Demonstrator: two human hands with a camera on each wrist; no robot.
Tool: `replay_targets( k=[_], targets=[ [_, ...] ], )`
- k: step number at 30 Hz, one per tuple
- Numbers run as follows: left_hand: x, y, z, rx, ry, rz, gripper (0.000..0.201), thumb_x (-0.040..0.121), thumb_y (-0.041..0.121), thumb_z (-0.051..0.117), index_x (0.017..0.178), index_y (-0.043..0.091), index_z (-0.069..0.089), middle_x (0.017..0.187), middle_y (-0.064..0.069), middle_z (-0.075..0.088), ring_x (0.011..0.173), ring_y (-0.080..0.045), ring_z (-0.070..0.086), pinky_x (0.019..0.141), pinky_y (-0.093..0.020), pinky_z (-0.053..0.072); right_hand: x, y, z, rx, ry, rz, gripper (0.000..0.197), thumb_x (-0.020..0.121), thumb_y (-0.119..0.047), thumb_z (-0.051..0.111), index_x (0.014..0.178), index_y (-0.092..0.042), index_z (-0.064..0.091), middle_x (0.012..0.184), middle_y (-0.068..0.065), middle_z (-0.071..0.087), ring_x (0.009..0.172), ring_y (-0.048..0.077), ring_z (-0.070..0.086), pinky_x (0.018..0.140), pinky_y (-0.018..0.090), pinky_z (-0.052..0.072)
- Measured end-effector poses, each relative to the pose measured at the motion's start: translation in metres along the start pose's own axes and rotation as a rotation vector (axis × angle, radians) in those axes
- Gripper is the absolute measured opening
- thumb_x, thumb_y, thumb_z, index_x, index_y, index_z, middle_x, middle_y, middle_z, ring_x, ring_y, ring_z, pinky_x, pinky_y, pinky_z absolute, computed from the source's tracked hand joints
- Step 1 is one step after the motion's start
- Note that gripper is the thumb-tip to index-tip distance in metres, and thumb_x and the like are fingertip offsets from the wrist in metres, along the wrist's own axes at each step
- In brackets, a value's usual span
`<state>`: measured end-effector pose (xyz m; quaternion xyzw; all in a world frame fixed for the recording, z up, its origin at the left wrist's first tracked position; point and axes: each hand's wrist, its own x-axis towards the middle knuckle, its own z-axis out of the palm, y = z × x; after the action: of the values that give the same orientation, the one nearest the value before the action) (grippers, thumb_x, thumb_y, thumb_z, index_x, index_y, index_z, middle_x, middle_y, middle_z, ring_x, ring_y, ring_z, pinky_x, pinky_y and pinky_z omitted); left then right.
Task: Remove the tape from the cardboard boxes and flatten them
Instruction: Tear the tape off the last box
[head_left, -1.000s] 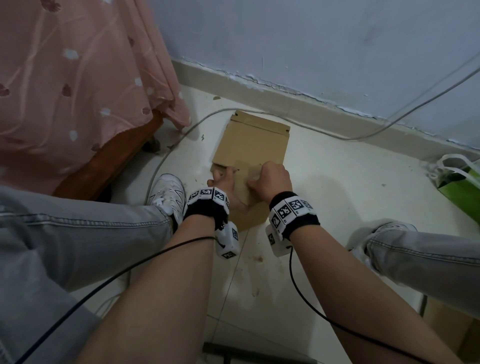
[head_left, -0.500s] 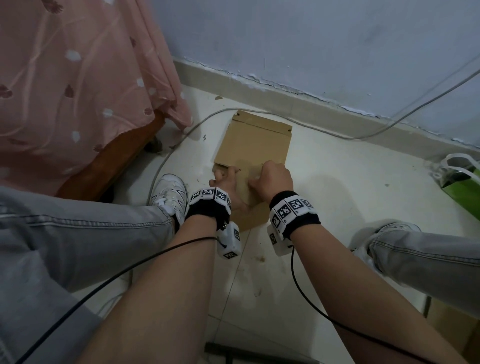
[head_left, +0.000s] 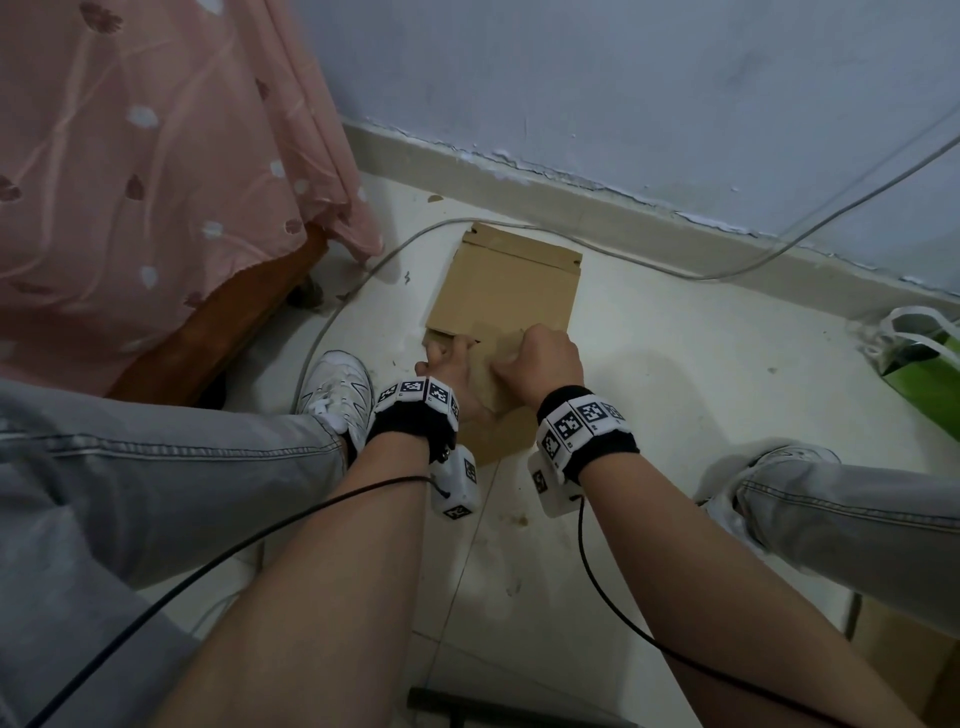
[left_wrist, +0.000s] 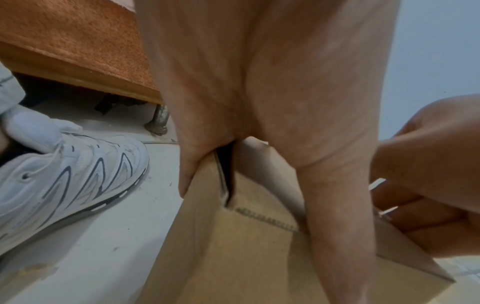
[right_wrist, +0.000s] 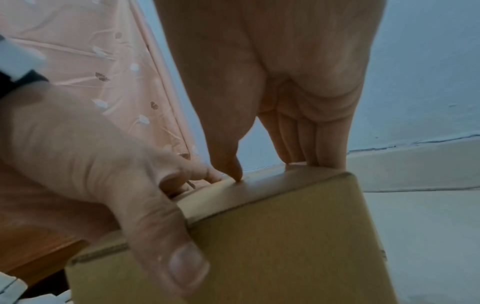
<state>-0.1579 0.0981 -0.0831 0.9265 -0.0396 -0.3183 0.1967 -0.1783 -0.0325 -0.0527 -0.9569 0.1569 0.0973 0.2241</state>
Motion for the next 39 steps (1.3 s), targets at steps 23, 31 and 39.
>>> replay_targets(
  k=[23,31,39],
  targets=[
    [-0.006,0.002,-0.001,-0.001,-0.007,0.0,0.113,0.056,0.042,0.091,0.142,0.033,0.018,0.135,-0.01,0.023,0.128,-0.039,0.031,0.099,-0.053,0.045,0.001,-0.001,-0.004,-0.014,-0.057,-0.011,0.028,0.081,-0.026,0.067,0.067,-0.013,0.046,0.082,0.011,0.062,0.076,0.03,0.062,0.064,0.034,0.052],
    [-0.005,0.001,0.0,-0.015,-0.002,0.007,0.111,0.057,0.04,0.091,0.142,0.033,0.02,0.134,-0.01,0.023,0.128,-0.039,0.032,0.101,-0.052,0.044,0.0,0.002,-0.002,-0.048,0.004,0.001,0.017,0.086,-0.011,0.058,0.074,-0.01,0.046,0.084,0.011,0.057,0.078,0.031,0.056,0.065,0.032,0.045],
    [-0.004,0.003,-0.002,0.006,-0.009,0.005,0.113,0.06,0.038,0.09,0.144,0.031,0.017,0.14,-0.013,0.021,0.13,-0.041,0.032,0.103,-0.052,0.042,-0.005,-0.003,-0.002,0.022,-0.046,0.011,0.032,0.08,-0.03,0.068,0.065,-0.015,0.045,0.068,0.002,0.052,0.068,0.024,0.055,0.06,0.028,0.043]
  ],
)
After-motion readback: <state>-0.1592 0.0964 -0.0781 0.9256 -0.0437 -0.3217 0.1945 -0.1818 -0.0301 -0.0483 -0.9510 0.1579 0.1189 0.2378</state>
